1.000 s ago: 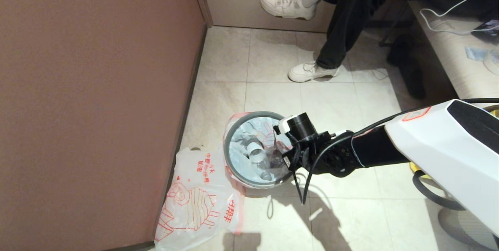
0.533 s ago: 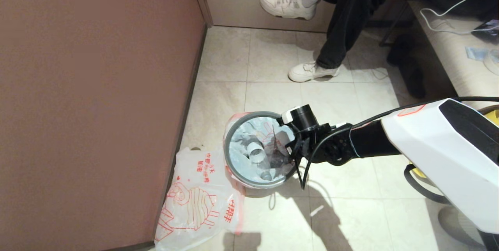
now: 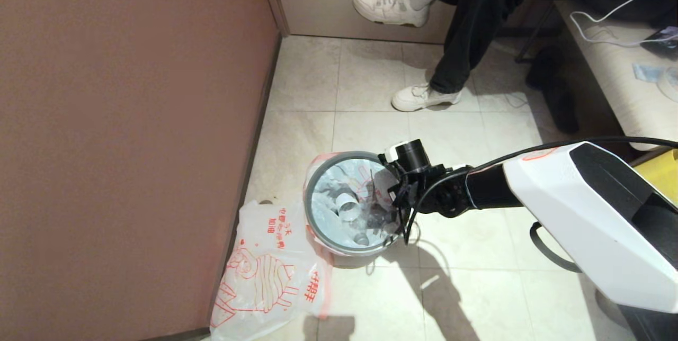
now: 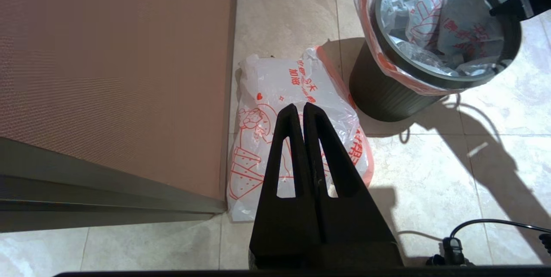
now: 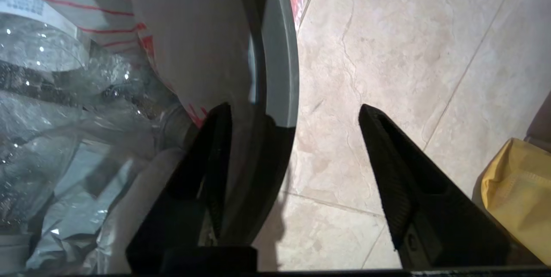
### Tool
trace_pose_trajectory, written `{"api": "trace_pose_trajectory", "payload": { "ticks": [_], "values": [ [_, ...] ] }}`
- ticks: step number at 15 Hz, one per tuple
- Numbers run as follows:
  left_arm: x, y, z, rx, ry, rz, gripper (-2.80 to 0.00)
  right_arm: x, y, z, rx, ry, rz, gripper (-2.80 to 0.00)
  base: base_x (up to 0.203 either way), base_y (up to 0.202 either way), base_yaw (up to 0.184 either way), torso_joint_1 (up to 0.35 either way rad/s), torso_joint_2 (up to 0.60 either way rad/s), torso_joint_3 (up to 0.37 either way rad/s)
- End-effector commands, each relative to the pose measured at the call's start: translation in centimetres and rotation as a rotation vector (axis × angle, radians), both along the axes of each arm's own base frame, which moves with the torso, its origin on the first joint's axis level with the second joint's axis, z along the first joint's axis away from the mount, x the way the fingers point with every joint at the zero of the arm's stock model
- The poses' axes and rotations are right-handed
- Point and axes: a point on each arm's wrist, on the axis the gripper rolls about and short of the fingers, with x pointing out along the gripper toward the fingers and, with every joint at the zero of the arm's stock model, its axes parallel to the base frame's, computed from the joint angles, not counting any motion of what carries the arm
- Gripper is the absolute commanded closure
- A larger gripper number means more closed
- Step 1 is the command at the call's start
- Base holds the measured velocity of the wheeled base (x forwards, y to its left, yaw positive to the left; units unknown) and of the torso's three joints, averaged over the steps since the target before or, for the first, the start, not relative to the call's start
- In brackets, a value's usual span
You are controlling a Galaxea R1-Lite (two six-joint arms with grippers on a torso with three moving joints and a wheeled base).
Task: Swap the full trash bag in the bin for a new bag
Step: Place the trash can ring on the floor
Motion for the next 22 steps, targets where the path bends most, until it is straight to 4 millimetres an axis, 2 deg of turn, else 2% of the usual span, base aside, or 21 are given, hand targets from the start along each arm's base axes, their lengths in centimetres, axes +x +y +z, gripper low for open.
{"api": "trace_pose_trajectory", "payload": {
  "ticks": [1, 6, 7, 14, 17, 22],
  "values": [
    [0.0, 0.0, 0.0, 0.0, 0.002, 0.0, 0.0, 0.3, 0.2, 0.2, 0.005, -0.014, -0.002, -2.8, 0.0, 0.0, 0.0, 0.0, 0.0, 0.0],
    [0.0, 0.0, 0.0, 0.0, 0.002, 0.0, 0.0, 0.3, 0.3, -0.7, -0.005, 0.006, 0.0, -2.8, 0.0, 0.0, 0.0, 0.0, 0.0, 0.0],
    [0.0, 0.0, 0.0, 0.0, -0.001, 0.0, 0.0, 0.3, 0.3, -0.7, -0.004, 0.006, 0.0, 0.0, 0.0, 0.0, 0.0, 0.0, 0.0, 0.0],
    [0.0, 0.0, 0.0, 0.0, 0.001, 0.0, 0.0, -1.1, 2.0, -1.4, 0.031, 0.022, 0.014, 0.0, 0.0, 0.0, 0.0, 0.0, 0.0, 0.0],
    [0.0, 0.0, 0.0, 0.0, 0.001, 0.0, 0.0, -2.2, 2.5, 0.7, 0.044, -0.001, 0.035, 0.0, 0.0, 0.0, 0.0, 0.0, 0.0, 0.0],
    [0.0, 0.0, 0.0, 0.0, 0.002, 0.0, 0.0, -3.2, 1.6, 3.0, 0.03, 0.005, 0.037, 0.0, 0.0, 0.0, 0.0, 0.0, 0.0, 0.0]
  ]
}}
